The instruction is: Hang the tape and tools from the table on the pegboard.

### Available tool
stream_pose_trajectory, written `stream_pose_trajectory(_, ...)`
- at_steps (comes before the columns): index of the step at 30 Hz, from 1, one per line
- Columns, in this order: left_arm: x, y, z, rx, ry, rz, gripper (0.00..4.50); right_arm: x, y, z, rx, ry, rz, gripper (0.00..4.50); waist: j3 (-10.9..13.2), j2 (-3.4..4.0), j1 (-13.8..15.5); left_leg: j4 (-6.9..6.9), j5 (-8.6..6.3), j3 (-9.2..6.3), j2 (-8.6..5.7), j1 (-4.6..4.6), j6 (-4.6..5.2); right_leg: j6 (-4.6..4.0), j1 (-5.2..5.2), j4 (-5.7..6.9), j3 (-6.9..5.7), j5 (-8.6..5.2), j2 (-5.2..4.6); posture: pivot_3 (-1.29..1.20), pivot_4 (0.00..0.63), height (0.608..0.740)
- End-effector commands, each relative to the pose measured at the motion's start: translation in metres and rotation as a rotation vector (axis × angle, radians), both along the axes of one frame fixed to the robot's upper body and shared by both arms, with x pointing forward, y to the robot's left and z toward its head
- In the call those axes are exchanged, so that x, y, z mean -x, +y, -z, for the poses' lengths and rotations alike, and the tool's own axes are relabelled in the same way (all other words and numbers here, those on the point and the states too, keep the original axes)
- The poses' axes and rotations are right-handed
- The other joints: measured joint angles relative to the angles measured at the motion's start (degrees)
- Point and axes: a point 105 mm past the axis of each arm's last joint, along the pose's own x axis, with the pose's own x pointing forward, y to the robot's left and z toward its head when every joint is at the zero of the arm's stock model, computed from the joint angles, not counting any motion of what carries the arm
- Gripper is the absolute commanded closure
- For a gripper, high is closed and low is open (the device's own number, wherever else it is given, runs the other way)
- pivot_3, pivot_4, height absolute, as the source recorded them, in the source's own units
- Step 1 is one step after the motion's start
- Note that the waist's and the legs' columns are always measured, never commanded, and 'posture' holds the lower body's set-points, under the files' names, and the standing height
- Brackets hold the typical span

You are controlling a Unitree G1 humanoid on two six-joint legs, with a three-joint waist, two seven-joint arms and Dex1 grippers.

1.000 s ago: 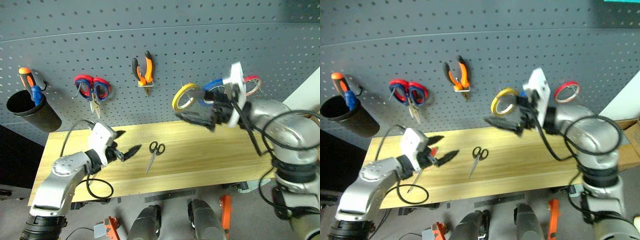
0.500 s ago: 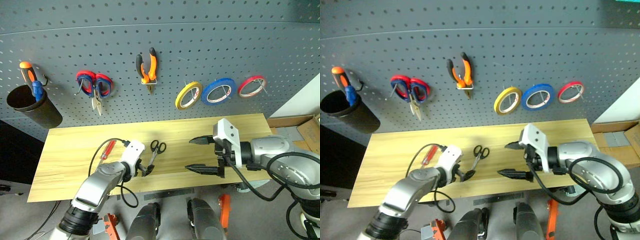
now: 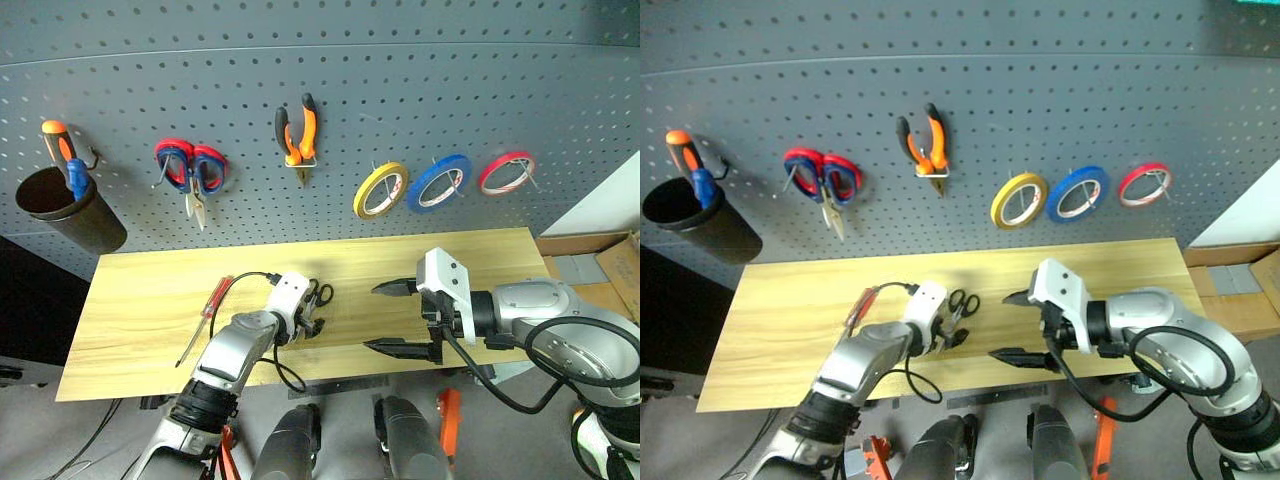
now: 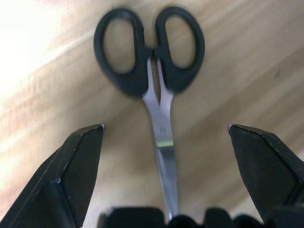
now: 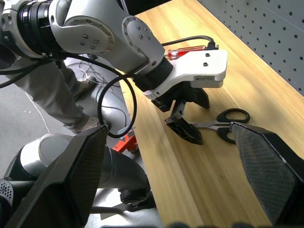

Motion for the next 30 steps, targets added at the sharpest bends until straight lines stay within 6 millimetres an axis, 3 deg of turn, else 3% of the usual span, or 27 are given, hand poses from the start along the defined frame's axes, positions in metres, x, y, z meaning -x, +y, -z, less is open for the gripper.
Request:
stream_pose_trajectory(1,0.009,-0.005,0.015,-0.003,0.060,0.016,0.00,0.006,0.005,-0.009,-0.003,-0.053,-0.046,0.06,0.0,0.00,0.0,0.00,0.00,0.00,0.00,0.00,0.00,0.00,0.00,0.00,0.00,0.00,0.00,-0.18,0.329,0.740)
stream_pose_trajectory(4,0.010,-0.004,0.017,-0.005,0.065,0.017,0.00,0.005,0.005,-0.012,-0.003,-0.063,-0.044,0.06,0.0,0.00,0.0,0.00,0.00,0.01,0.00,0.00,0.00,0.00,0.00,0.00,0.02,0.00,0.00,-0.19,0.329,0.740)
stream_pose_trajectory(17,0.011,0.037,0.018,0.009,0.069,-0.126,4.23,-0.008,0.006,-0.027,-0.009,-0.149,-0.009,0.00,0.0,0.01,-0.2,-0.02,0.00,0.00,0.01,0.01,0.00,0.01,0.00,-0.02,0.01,0.00,0.00,-0.19,0.327,0.740)
stream_pose_trajectory(18,0.011,0.037,0.016,0.026,0.067,-0.133,4.39,-0.010,0.006,-0.028,-0.011,-0.160,0.000,0.00,0.0,0.00,-0.2,-0.01,0.00,0.00,0.01,0.02,0.00,0.01,0.00,-0.02,0.01,0.00,0.00,-0.19,0.328,0.740)
stream_pose_trajectory(25,0.005,0.037,-0.002,0.086,-0.016,-0.129,4.39,-0.017,0.006,-0.032,-0.037,-0.194,0.028,0.00,0.0,0.01,-0.2,-0.03,0.00,0.00,0.01,0.00,0.00,0.01,-0.02,-0.05,0.00,0.00,0.00,-0.19,0.328,0.740)
stream_pose_trajectory(30,0.002,0.043,-0.042,0.133,-0.251,-0.092,4.39,-0.014,0.009,-0.039,-0.067,-0.232,0.003,0.00,0.6,-0.18,-0.2,-0.04,0.00,0.00,0.02,-0.02,0.00,0.01,-0.05,-0.07,0.00,0.00,0.00,-0.20,0.326,0.740)
